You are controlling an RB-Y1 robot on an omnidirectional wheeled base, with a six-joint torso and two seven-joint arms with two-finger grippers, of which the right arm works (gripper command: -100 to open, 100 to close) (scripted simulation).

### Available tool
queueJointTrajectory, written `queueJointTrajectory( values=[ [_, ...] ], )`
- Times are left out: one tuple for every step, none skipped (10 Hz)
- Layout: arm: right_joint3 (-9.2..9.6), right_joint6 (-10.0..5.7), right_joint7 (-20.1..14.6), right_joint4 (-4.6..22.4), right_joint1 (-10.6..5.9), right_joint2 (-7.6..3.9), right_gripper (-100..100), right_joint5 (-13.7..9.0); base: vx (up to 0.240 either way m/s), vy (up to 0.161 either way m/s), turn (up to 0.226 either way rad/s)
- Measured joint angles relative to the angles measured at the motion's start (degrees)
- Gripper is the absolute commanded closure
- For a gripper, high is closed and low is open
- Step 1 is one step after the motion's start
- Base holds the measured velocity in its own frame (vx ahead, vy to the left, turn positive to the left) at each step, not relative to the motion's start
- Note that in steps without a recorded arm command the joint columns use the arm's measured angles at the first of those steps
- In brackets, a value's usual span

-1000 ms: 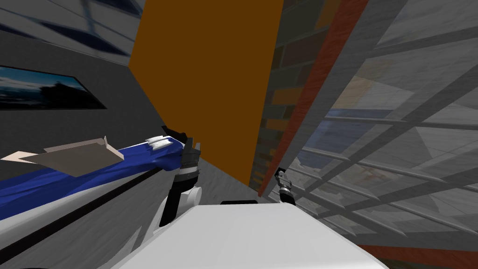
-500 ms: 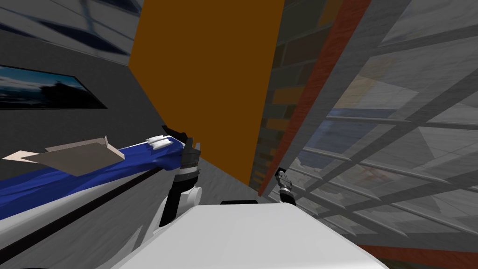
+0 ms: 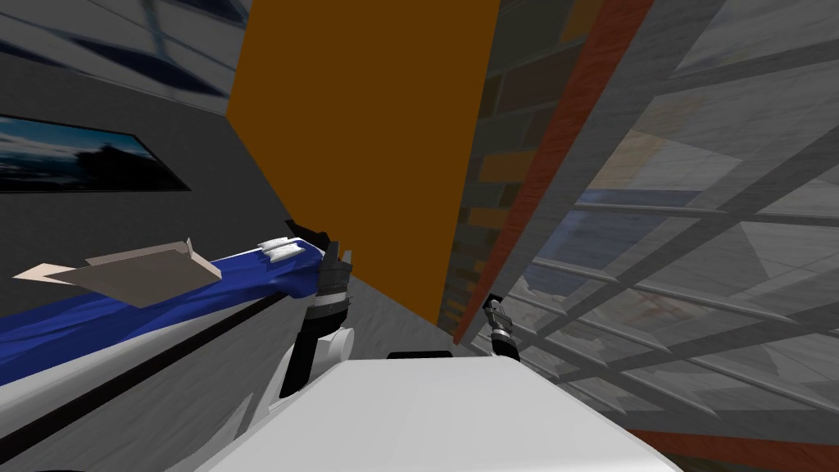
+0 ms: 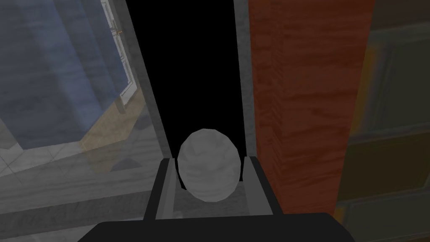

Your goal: Pull the door open

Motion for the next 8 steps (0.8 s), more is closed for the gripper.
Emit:
queueJointTrajectory(
  values=[
    [0.03, 0.1, -1.02, -0.28, 0.17, 0.05, 100, 0.01, -0.008, 0.002, 0.007],
    [0.05, -0.01, -2.2, -0.2, 0.21, 0.07, 100, 0.02, -0.011, 0.005, 0.009],
    [0.09, 0.02, -3.75, -0.39, 0.36, 0.04, 100, 0.02, -0.015, 0.005, 0.007],
    [0.11, 0.08, -5.31, -0.54, 0.46, 0.06, 100, 0.0, -0.014, 0.006, 0.011],
    [0.15, 0.33, -6.5, -1.08, 0.77, 0.08, 100, 0.0, -0.014, 0.003, 0.01],
    [0.16, 0.13, -8.0, -0.58, 0.54, -0.01, 100, -0.01, -0.013, 0.001, 0.015],
    [0.22, -0.12, -9.62, -0.48, 0.64, 0.01, 100, -0.01, -0.011, 0.003, 0.007],
    [0.28, -0.21, -10.94, -0.51, 0.76, 0.0, 100, 0.0, -0.013, 0.007, 0.005]
  ],
)
